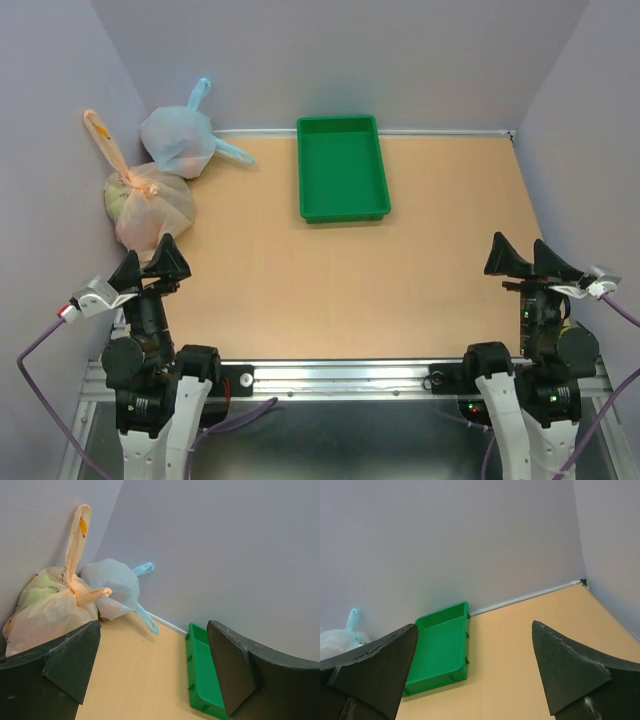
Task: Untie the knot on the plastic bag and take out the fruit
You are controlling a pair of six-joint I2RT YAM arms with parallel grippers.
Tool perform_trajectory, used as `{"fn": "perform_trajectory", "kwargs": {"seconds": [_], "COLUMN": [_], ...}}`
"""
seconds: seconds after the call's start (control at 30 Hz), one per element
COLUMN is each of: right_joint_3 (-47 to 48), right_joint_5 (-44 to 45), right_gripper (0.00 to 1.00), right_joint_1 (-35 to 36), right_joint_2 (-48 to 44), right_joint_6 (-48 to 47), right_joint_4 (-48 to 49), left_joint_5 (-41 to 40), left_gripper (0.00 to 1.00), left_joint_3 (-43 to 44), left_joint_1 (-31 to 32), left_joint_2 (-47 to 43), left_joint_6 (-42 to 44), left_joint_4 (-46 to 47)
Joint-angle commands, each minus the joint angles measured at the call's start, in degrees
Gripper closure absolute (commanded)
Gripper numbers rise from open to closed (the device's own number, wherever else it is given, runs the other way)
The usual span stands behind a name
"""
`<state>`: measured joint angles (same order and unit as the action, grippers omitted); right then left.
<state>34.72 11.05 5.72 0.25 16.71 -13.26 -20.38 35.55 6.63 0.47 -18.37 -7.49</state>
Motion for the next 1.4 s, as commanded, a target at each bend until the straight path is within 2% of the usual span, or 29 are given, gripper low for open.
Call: {"fn": "perform_trajectory", "kwargs": {"seconds": [0.0, 0.27, 0.37, 0.5, 0.53, 0.67, 0.87, 1.0, 1.1, 1.27, 1.37], "right_joint_3": [-1.2, -1.9, -2.9, -3.4, -3.6, -4.2, -4.2, -4.1, -4.0, -3.8, -3.5], "right_joint_5": [-4.1, -3.8, -1.9, -0.1, 0.5, 2.2, 2.1, 2.7, 2.6, 4.7, 5.1], "right_gripper": [0.00, 0.00, 0.00, 0.00, 0.00, 0.00, 0.00, 0.00, 0.00, 0.00, 0.00], "right_joint_1": [0.6, 0.8, 1.1, 2.4, 2.6, 4.1, 6.1, 8.1, 9.7, 12.7, 13.6], "right_joint_2": [-1.2, -1.2, -1.1, -1.0, -1.0, -1.0, -1.1, -1.2, -1.2, -1.2, -1.2], "right_joint_6": [-0.4, -0.5, 0.3, 0.3, 0.3, 0.5, 1.0, 1.4, 1.5, 1.7, 1.7], "right_joint_4": [3.3, 3.7, 3.9, 3.9, 3.8, 3.7, 3.7, 3.3, 3.0, 2.0, 1.4], "left_joint_5": [-1.8, -1.2, -0.6, -0.4, -0.3, 1.0, -8.2, -11.7, -16.9, -16.0, -14.2], "left_gripper": [0.01, 0.01, 0.01, 0.01, 0.01, 0.01, 0.01, 0.01, 0.01, 0.01, 0.01], "left_joint_3": [-0.4, -1.6, -1.4, 2.4, 3.5, 8.0, 14.8, 22.1, 25.2, 26.3, 25.3], "left_joint_1": [-0.7, -0.7, -0.7, -0.7, -0.7, -0.7, -1.4, -5.0, -9.0, -16.6, -18.9], "left_joint_2": [-11.0, -9.0, -4.3, 6.8, 12.0, 24.6, 44.9, 58.3, 63.8, 67.7, 69.3], "left_joint_6": [-1.6, -3.0, -6.4, -9.8, -10.9, -11.0, -10.0, -10.4, -9.1, -8.8, -8.4], "left_joint_4": [2.4, 2.7, 2.0, -0.2, -1.5, -2.9, -3.8, -4.7, -5.2, -3.6, 0.0]}}
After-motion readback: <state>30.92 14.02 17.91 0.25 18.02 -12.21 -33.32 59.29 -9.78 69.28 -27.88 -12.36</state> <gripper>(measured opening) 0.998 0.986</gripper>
